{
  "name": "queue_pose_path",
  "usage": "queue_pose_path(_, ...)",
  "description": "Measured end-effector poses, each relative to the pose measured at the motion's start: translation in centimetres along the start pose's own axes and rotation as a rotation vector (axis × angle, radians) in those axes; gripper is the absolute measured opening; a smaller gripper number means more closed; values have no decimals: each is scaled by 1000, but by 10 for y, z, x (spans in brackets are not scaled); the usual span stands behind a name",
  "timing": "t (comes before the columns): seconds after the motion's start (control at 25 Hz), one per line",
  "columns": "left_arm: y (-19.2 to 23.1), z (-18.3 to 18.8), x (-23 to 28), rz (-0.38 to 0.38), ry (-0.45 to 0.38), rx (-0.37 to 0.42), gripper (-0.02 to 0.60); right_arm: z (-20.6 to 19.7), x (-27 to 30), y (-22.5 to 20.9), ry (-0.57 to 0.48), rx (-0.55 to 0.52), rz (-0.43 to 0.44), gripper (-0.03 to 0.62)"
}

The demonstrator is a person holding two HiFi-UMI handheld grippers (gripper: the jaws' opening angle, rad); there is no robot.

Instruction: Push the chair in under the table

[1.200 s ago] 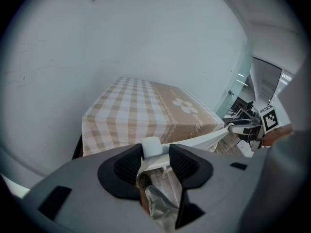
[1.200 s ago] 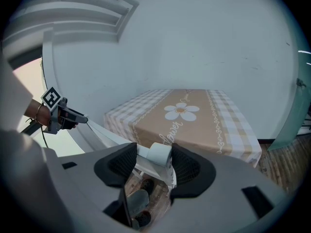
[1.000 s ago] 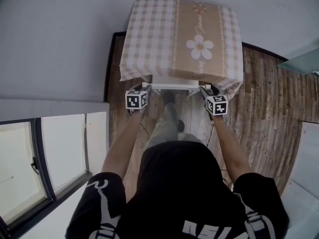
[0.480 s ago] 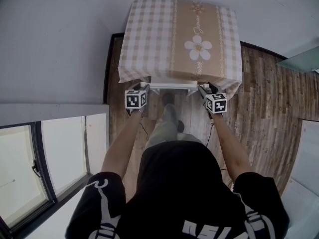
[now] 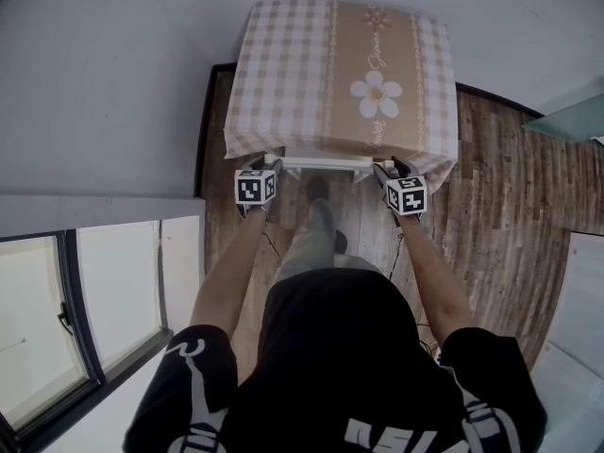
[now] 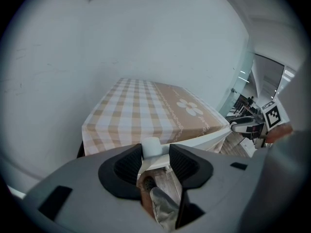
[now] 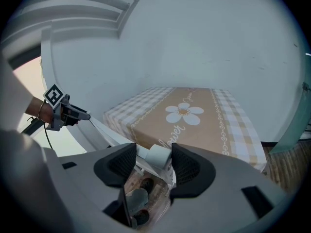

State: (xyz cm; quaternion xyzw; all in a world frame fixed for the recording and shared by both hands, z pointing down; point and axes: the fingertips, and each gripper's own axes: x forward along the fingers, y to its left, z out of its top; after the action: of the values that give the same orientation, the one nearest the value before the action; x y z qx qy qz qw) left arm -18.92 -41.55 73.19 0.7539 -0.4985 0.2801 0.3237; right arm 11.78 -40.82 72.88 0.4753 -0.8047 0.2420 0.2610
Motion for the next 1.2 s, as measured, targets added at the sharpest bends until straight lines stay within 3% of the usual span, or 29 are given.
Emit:
queue_pose_path(0.44,6,8,5,-6,-30,-3,186,7,7,0,-4,-10,0,242)
queue_pose_path(1.2,19,37,27,-1,15,5,184,28,28,-14,-5,1,-32,242)
